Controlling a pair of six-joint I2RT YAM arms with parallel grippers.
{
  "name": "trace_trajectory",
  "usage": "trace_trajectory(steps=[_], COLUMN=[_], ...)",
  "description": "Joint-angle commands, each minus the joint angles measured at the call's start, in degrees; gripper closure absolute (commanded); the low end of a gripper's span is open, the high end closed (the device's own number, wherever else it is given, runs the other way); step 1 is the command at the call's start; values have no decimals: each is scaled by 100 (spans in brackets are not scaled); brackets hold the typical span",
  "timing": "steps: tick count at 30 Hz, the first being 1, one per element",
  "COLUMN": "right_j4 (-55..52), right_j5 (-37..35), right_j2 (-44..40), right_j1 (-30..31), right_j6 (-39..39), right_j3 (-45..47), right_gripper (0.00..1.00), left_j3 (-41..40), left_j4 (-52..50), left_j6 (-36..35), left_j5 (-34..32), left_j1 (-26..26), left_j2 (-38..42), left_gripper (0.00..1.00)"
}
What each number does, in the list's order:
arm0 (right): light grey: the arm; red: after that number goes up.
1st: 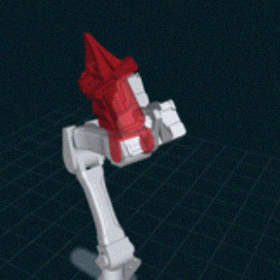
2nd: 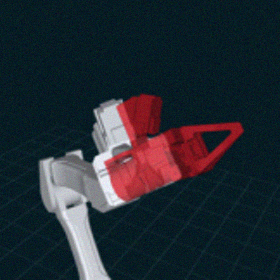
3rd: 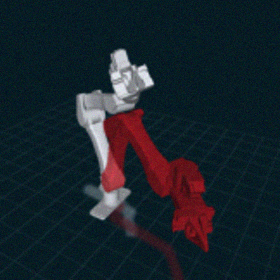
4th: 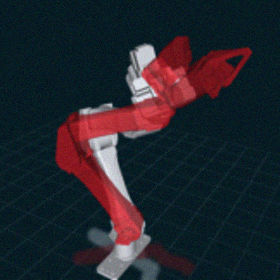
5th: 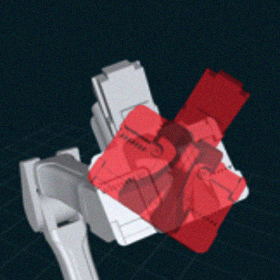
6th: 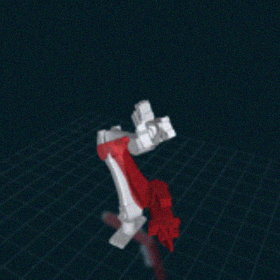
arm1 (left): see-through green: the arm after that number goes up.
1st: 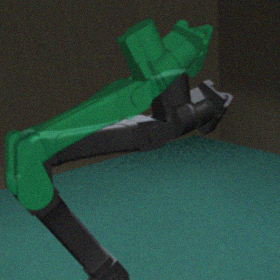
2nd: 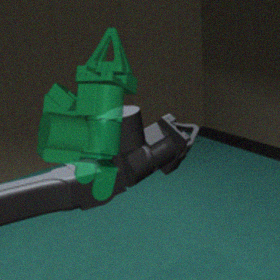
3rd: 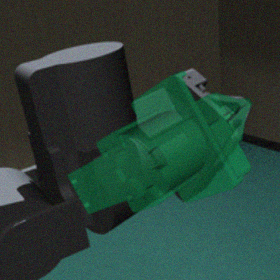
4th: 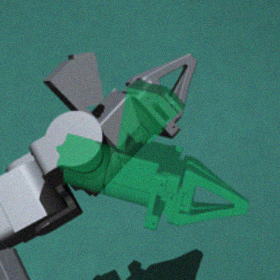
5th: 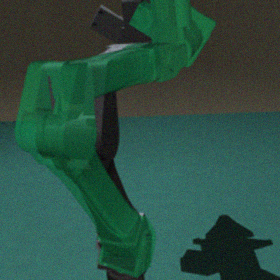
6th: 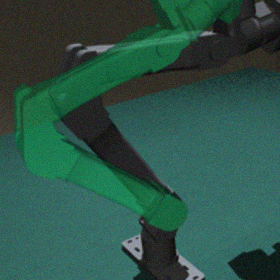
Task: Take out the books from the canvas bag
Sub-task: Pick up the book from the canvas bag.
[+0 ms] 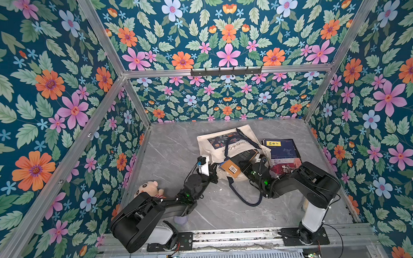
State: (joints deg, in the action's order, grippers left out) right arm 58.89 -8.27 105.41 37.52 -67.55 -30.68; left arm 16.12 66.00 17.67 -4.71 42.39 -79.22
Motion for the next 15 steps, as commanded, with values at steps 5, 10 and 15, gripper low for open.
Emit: trace_trajectory(steps=[5,10,15], right_j4=[1032,930,878], right_j5=[156,117,134], right_j2=[448,525,348], right_j1=[-11,-15,-16], right_j6=[81,149,120], right_j3=[-391,-570,-404], right_gripper=[50,75,93], left_j3=[5,5,14], left_j4=[314,316,221], left_j6=[-11,-16,22], left_j5=[72,58,-103], left_j1=[-3,-3,-3], left_j2=[-6,-7,46], left_gripper=[100,100,100])
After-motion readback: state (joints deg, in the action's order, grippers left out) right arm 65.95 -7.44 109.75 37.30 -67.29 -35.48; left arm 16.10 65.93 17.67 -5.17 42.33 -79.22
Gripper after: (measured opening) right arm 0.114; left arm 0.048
